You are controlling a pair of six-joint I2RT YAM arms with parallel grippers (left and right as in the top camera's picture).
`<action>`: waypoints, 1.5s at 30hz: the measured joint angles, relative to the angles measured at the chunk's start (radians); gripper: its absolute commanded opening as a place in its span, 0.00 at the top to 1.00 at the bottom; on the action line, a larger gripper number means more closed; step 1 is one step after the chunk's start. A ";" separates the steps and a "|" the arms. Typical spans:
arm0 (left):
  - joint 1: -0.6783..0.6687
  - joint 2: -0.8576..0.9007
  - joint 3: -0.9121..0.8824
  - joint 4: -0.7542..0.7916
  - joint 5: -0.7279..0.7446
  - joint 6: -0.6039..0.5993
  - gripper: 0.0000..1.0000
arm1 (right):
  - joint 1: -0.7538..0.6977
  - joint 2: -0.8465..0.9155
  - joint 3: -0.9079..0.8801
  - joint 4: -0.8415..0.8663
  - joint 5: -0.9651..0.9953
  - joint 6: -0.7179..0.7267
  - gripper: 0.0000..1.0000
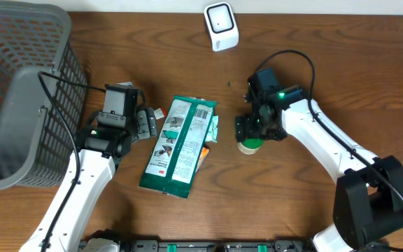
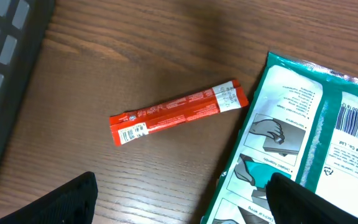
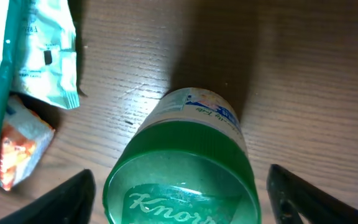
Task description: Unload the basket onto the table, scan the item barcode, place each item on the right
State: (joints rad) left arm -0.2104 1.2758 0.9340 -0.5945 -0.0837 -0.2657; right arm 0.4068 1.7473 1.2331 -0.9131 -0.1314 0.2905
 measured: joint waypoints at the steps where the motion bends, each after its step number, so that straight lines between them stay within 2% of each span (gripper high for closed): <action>1: 0.000 0.000 0.000 0.000 0.000 0.000 0.12 | 0.000 0.000 0.000 -0.005 -0.002 -0.018 0.28; 3: 0.000 0.000 0.000 0.000 0.000 0.000 0.12 | 0.002 0.000 0.000 -0.016 -0.004 -0.048 0.28; 4: 0.000 0.000 0.000 0.000 0.000 0.000 0.12 | 0.003 0.000 0.000 -0.021 -0.004 -0.057 0.32; 8: 0.000 0.000 0.000 0.000 0.000 0.000 0.12 | 0.010 0.000 0.002 -0.056 -0.003 -0.075 0.58; 9: 0.000 0.000 0.000 0.000 0.000 0.000 0.12 | 0.012 0.000 0.004 -0.059 -0.003 -0.066 0.60; 18: 0.000 0.000 0.000 0.000 0.000 0.000 0.12 | 0.013 0.000 0.008 -0.051 -0.003 0.238 0.46; 19: 0.000 0.000 0.000 0.000 0.000 0.000 0.12 | 0.013 0.000 0.008 -0.051 -0.003 0.263 0.41; 20: 0.000 0.000 0.000 0.000 0.000 0.000 0.12 | 0.013 0.000 0.008 -0.050 -0.003 0.286 0.31; 21: 0.000 0.000 0.000 0.000 0.000 0.000 0.12 | 0.013 0.000 0.008 -0.051 -0.003 0.298 0.19; 22: 0.000 0.000 0.000 0.000 0.000 0.000 0.12 | 0.013 0.000 0.008 -0.053 -0.003 0.303 0.03; 23: 0.000 0.000 0.000 0.000 0.000 0.000 0.12 | 0.013 0.000 0.008 -0.056 -0.004 0.301 0.01; 30: 0.000 0.000 0.000 0.000 0.000 0.000 0.12 | -0.001 -0.001 0.052 -0.131 -0.008 0.208 0.01; 36: 0.000 0.000 0.000 0.000 0.000 0.000 0.12 | -0.006 -0.056 0.142 -0.148 -0.007 -0.015 0.01; 40: 0.000 0.000 0.000 0.000 0.000 0.000 0.12 | -0.006 -0.093 0.152 -0.149 -0.007 -0.142 0.09; 45: 0.000 0.000 0.000 0.000 0.000 0.000 0.12 | -0.003 -0.090 0.152 -0.162 -0.007 -0.200 0.10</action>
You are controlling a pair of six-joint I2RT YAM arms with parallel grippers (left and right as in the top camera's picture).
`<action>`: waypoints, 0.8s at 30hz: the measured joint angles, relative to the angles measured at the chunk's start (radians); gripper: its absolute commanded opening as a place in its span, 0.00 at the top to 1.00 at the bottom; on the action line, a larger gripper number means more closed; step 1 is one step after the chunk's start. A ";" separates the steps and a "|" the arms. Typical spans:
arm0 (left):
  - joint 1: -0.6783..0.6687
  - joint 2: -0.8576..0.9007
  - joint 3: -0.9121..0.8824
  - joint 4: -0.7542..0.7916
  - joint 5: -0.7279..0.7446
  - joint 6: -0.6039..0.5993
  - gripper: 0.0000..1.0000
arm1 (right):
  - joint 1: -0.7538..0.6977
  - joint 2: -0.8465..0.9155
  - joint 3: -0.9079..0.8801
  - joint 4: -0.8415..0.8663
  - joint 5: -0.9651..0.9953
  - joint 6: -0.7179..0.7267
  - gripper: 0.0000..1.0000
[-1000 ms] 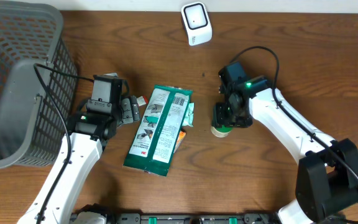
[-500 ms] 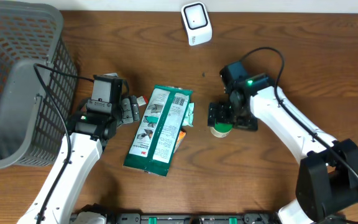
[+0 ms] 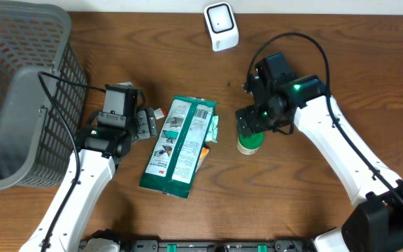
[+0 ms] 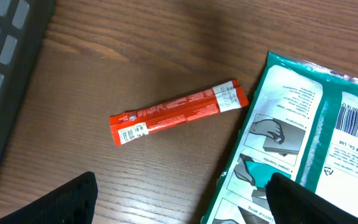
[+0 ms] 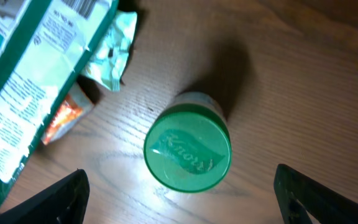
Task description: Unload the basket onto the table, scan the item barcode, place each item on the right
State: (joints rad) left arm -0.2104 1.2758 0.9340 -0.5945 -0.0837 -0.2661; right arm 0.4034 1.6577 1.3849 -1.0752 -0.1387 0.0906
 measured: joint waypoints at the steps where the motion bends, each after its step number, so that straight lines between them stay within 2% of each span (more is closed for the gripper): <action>1: 0.000 0.000 0.000 0.000 0.000 0.000 0.12 | 0.003 0.003 0.000 -0.003 0.000 -0.005 0.09; 8: 0.000 0.000 0.000 0.000 0.000 0.000 0.12 | 0.043 0.070 0.000 -0.001 0.015 -0.028 0.09; 11: 0.000 0.000 0.000 0.000 0.000 0.000 0.12 | 0.052 0.097 -0.001 -0.001 0.040 -0.032 0.01; 18: 0.000 0.000 0.000 0.000 0.000 0.000 0.12 | 0.052 0.158 -0.002 -0.001 0.069 -0.039 0.01; 24: 0.000 0.000 0.000 0.000 0.000 0.000 0.12 | 0.052 0.239 -0.002 0.008 0.074 -0.044 0.21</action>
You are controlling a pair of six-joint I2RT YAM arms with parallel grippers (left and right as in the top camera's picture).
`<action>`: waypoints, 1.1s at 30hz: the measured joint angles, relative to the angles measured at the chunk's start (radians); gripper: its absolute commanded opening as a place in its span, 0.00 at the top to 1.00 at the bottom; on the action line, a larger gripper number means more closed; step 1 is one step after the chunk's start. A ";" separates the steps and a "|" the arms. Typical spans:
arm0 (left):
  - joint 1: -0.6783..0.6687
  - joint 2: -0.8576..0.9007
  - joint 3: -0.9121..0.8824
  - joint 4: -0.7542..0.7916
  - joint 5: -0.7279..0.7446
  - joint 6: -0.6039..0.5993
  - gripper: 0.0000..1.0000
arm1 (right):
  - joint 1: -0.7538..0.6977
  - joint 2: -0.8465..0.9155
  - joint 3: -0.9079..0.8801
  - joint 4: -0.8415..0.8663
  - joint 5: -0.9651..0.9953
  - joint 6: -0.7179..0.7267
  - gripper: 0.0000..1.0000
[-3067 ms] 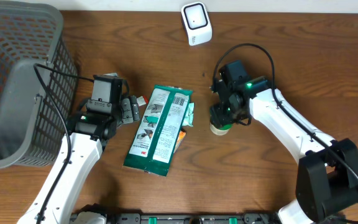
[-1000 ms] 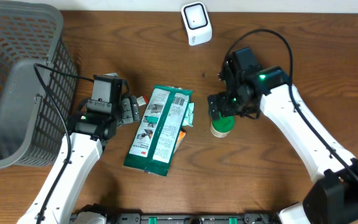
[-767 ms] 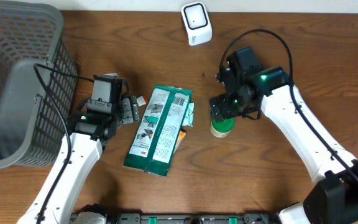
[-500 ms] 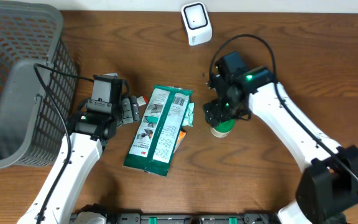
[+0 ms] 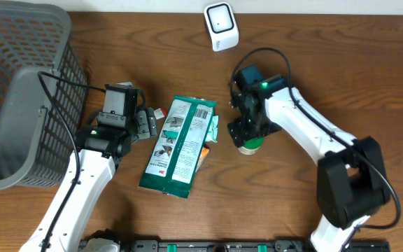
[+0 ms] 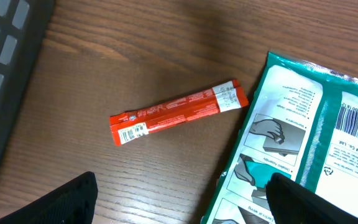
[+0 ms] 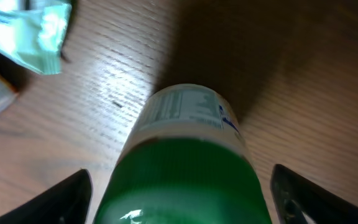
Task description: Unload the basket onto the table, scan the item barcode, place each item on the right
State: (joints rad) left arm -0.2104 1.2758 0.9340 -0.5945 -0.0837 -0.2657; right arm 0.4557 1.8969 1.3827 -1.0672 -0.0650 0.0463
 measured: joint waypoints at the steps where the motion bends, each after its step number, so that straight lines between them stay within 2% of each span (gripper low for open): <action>1: 0.000 0.000 0.000 0.000 0.000 0.000 0.12 | 0.000 0.013 -0.001 0.001 0.002 -0.003 0.22; 18: 0.000 0.000 0.000 0.000 0.000 0.000 0.12 | 0.011 0.030 -0.004 -0.017 0.004 -0.002 0.24; 25: 0.000 0.000 0.000 0.000 0.000 0.000 0.12 | 0.013 0.030 -0.005 -0.017 0.009 -0.002 0.29; 33: 0.000 0.000 0.000 0.000 0.000 0.000 0.12 | 0.013 0.030 -0.024 -0.013 0.009 -0.001 0.25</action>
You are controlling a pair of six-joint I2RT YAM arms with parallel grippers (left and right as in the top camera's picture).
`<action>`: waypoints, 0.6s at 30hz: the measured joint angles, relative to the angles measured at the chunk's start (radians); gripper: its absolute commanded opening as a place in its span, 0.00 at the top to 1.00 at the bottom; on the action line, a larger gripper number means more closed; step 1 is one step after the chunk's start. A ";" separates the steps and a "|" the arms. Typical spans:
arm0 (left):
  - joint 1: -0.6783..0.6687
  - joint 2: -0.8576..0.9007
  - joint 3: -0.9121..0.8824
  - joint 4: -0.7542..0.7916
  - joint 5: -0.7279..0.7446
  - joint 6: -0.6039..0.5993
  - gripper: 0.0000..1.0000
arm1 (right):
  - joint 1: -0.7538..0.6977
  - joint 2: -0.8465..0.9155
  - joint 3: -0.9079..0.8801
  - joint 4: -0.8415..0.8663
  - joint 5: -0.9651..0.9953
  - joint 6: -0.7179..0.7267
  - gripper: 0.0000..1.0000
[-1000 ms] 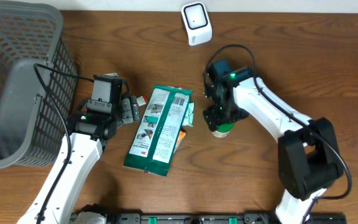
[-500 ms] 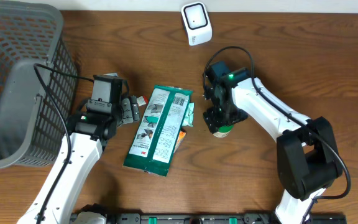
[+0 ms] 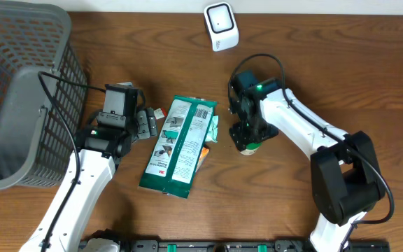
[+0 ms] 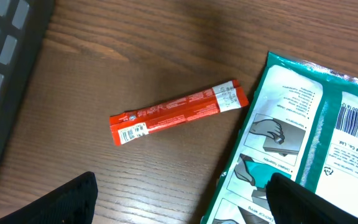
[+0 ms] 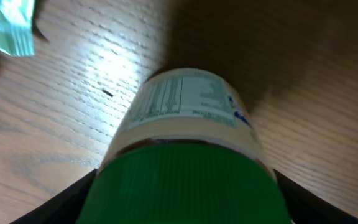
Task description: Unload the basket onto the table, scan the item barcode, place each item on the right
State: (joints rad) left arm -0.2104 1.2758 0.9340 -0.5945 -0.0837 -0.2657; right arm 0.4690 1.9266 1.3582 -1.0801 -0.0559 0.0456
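Observation:
A jar with a green lid (image 5: 185, 180) and a cream printed label (image 5: 188, 102) stands upright on the wooden table. My right gripper (image 5: 182, 194) is low over it and open, one finger on each side of the lid. From overhead the right gripper (image 3: 247, 133) covers most of the jar (image 3: 251, 148). The white scanner (image 3: 220, 26) sits at the table's far edge. My left gripper (image 4: 182, 196) hangs open above bare wood, near a red stick packet (image 4: 178, 112).
A large green pouch (image 3: 180, 145) lies mid-table with a barcode (image 4: 356, 121) facing up. A mint sachet (image 3: 214, 128) and an orange packet (image 3: 203, 154) stick out from its right edge. A grey wire basket (image 3: 19, 91) fills the far left.
My right gripper has come lower and closer over the jar, so the lid now fills the gap between its fingers. The left arm has not moved.
My right gripper was open, low beside the jar. It then stood higher, with the whole lid seen from above. Later it was down near the jar again, and now its fingers flank the lid. The left arm and the other items stayed still throughout.

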 measured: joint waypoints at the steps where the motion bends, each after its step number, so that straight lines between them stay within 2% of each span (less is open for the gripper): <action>1: 0.000 0.000 0.000 0.000 0.000 0.000 0.12 | 0.000 0.000 -0.004 0.000 0.000 0.003 0.25; 8: 0.000 0.000 0.000 0.000 0.000 0.000 0.12 | 0.000 0.000 -0.008 0.012 0.000 0.064 0.27; 18: 0.000 0.000 0.000 0.000 0.000 0.000 0.12 | 0.000 0.000 -0.008 0.014 0.000 0.187 0.23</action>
State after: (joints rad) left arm -0.2104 1.2758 0.9340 -0.5945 -0.0837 -0.2657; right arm 0.4690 1.9266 1.3499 -1.0657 -0.0559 0.2329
